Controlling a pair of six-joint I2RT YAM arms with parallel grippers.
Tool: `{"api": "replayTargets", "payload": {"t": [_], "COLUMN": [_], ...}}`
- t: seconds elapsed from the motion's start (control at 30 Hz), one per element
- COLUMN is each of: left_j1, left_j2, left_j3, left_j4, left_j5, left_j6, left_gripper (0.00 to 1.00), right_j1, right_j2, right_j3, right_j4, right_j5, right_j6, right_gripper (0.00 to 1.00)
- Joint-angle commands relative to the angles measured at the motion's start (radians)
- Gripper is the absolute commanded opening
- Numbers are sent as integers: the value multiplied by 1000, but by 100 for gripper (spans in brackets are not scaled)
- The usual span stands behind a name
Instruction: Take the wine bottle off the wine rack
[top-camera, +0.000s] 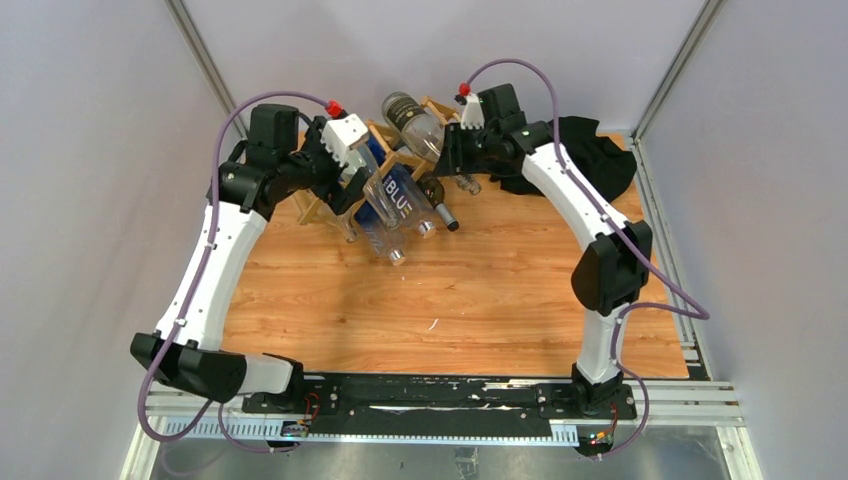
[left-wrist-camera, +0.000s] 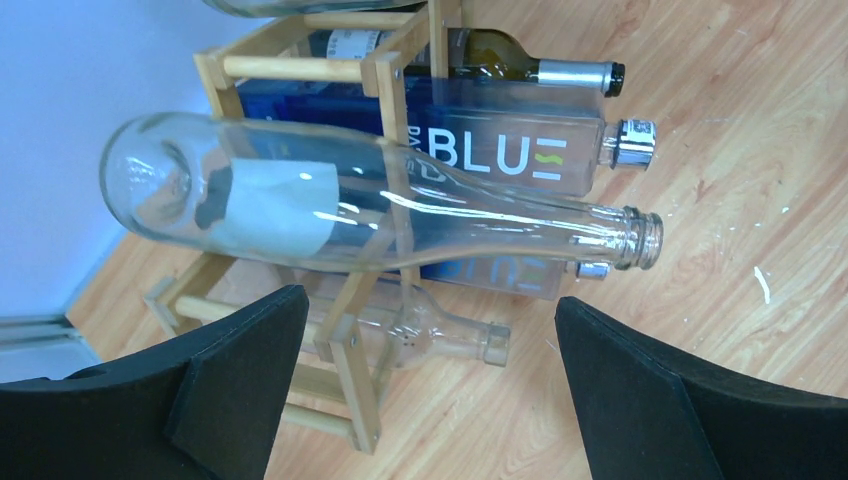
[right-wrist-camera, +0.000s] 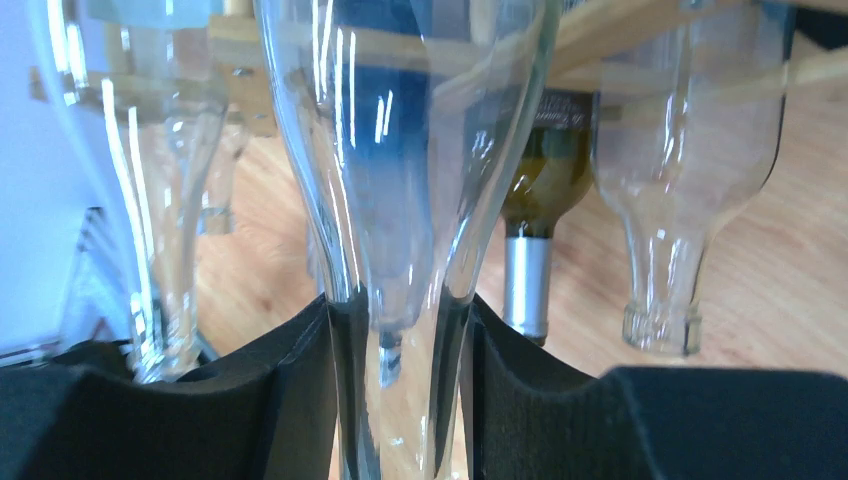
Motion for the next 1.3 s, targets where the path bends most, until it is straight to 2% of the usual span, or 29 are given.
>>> {"api": "replayTargets", "payload": {"t": [0.0,0.2,0.4,0.57,0.67,0.83,0.97,1.17,1.27], "left_j1": [-35,-89,-129,-176,-187,-234,-292,-361,-371], "left_j2": [37,102,125,133,118,75,42,-32,-28], "left_j3": [60,118,161,171,148,97,31,-148,-151], "left_j4": [-10,-9,50,70,70,101,210,415,359], "left_j5": [-28,-72,-38,-26,7,-16,-47,-70,-57], "left_j6": [60,157,254,392,509,680,755,915,1005], "left_gripper": [100,100,100,100,100,100,100,100,100], "right_j1": [-65,-108,-123,-123,-120,-114,-90,-41,-14], "right_j2": [-161,-256,-362,-473,-531,-621,-690,-755,-775], "right_j3": [-68,-174,-236,-320,-366,-408,-450,-481,-476], "right_j4": [169,225,197,185,156,71,33,-42,-85], "right_j5": [-180,-253,-273,-279,-285,-265,-255,-258,-256], "right_j6": [101,139,139,136,125,81,59,6,-29], "right_gripper": [0,0,0,0,0,0,0,0,0]}}
